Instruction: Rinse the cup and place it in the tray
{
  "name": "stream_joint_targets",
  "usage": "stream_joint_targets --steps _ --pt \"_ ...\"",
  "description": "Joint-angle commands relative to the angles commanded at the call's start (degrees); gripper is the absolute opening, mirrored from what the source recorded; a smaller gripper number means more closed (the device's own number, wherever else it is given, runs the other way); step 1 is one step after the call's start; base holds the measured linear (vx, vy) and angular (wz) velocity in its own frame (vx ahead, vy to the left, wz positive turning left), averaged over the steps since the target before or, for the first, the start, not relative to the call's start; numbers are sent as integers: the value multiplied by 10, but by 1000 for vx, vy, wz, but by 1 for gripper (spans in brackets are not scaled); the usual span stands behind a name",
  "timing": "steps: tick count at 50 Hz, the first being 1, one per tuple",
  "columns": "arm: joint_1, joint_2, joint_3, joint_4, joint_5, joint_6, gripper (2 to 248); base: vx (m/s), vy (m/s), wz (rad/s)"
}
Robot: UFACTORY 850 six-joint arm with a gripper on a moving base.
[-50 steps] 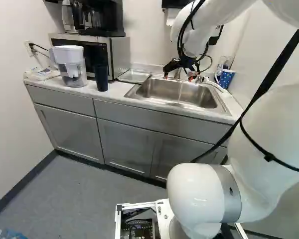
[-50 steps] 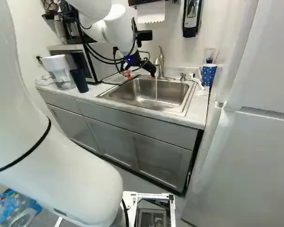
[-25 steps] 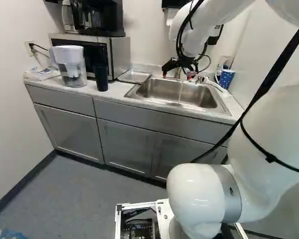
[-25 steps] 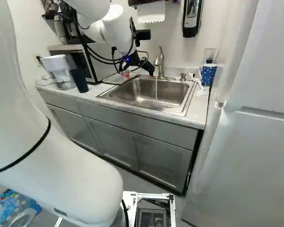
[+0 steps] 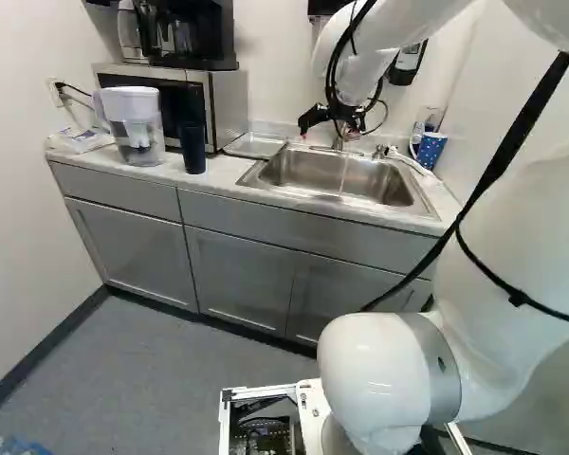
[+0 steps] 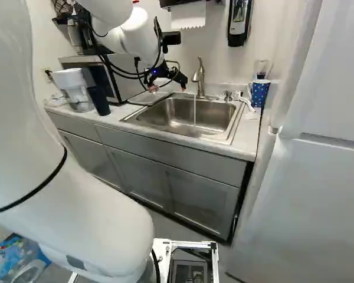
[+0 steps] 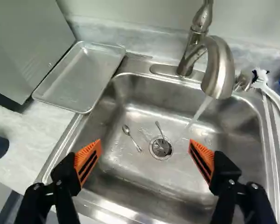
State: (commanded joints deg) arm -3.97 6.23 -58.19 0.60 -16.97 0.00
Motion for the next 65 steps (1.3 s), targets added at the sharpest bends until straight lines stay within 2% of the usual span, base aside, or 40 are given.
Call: stream_joint_targets --steps 39,65 --pt "72 -27 -26 13 128 0 247 0 0 0" --pt "116 -46 -45 6 159 0 247 0 0 0"
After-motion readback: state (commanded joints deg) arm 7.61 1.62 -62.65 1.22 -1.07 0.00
